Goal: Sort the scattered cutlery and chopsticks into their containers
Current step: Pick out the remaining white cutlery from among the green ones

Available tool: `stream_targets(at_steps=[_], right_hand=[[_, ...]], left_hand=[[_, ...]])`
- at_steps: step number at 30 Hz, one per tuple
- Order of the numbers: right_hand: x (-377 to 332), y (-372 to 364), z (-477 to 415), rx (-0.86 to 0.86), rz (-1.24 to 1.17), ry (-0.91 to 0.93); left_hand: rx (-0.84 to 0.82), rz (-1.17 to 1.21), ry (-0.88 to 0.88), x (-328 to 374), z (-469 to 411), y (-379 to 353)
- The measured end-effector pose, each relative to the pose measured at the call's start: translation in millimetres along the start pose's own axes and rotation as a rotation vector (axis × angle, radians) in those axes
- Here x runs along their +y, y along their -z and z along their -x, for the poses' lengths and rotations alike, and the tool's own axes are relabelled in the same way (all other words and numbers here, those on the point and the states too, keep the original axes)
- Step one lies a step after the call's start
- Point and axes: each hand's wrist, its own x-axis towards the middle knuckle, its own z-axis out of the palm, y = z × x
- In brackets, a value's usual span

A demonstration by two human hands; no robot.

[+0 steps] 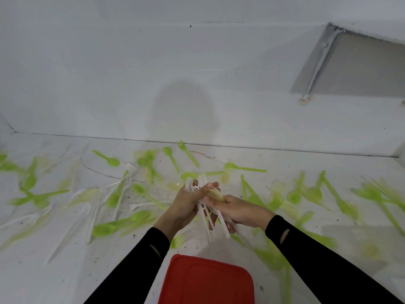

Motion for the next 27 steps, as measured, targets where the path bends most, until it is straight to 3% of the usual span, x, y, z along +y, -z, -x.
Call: stream_targets(at_steps=[5, 11, 16, 23, 27], right_hand=[[7.3, 7.0, -5.1, -0.025, -0.058, -0.013], [20.0, 16.2, -11.7, 0.230, 0.004, -0.036], [57.1, 28.6, -14.7, 0.467, 0.522, -0.204], [66.1, 26.9, -21.1, 0.422, 0.585, -0.321], [49.9, 29.1, -13.2, 0.489, 0.868, -0.350]], left_hand=[[0.036, -0.243, -0.038, 6.2, -1.7, -2.0], [0.298, -0.386, -0.239, 21.1, -18.5, 24.5], [0.339, -0.450, -0.282, 37.6, -22.1, 47.1], [0.275, -0.381, -0.258, 36.0, -19.7, 49.8], [0.305, -0.320, -0.245, 39.2, -18.1, 47.0]])
